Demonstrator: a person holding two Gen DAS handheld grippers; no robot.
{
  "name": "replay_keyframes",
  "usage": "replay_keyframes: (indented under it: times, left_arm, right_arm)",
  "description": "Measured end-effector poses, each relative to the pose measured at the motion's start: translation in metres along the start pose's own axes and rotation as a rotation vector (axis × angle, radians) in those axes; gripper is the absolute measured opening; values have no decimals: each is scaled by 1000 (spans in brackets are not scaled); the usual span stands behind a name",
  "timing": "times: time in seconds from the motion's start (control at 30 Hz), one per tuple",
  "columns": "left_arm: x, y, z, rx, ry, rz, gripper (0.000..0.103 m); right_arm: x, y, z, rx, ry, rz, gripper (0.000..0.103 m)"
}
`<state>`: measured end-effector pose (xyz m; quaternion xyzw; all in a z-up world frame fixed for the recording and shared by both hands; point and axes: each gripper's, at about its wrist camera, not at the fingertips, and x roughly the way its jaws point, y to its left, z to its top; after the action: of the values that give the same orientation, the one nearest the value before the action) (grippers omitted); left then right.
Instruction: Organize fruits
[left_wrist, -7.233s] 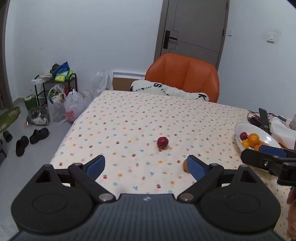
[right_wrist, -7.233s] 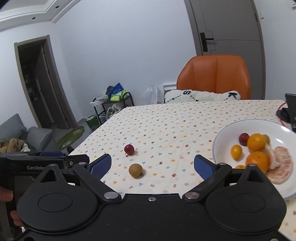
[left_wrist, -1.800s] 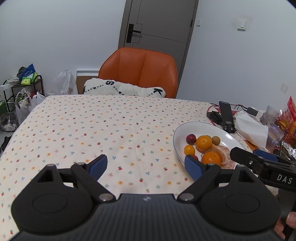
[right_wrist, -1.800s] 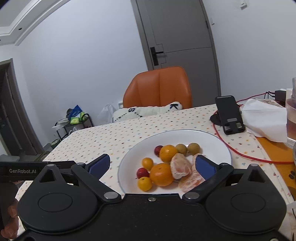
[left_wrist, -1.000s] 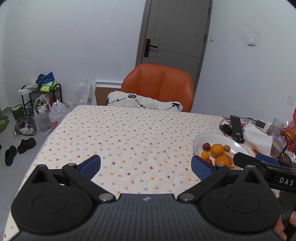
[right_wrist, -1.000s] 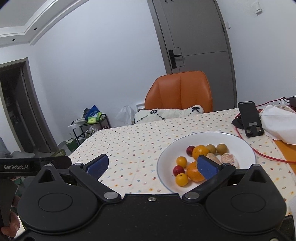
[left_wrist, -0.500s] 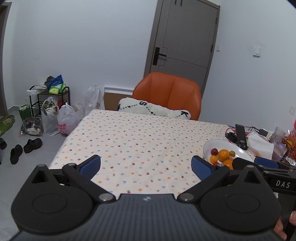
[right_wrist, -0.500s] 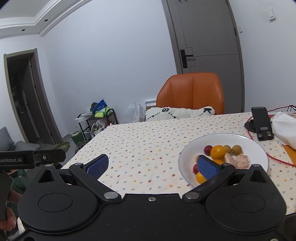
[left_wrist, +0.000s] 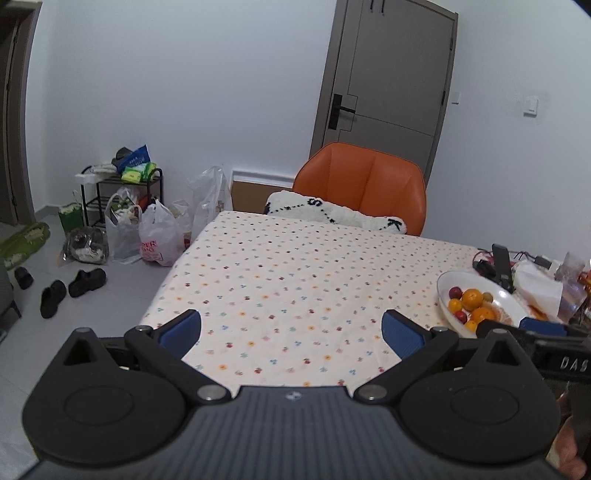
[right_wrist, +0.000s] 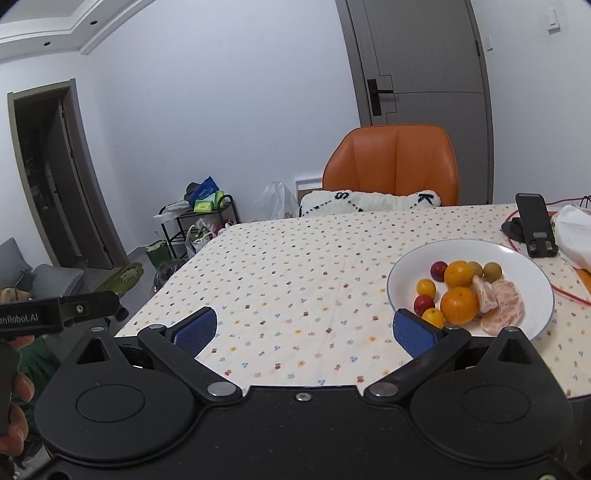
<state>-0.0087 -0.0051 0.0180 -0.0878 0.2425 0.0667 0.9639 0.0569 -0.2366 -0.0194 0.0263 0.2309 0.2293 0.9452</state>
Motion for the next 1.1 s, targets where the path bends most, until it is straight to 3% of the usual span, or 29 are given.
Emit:
replay_keyframes:
  times: [0.4, 1.1]
  left_arm:
    - [-11, -8, -2, 33, -9, -24, 103]
    - [-18, -17, -4, 55, -5, -50, 103]
  right_arm:
    - [-25, -2, -7, 59, 45, -18, 103]
    - [-41, -8, -8, 62, 24, 7, 103]
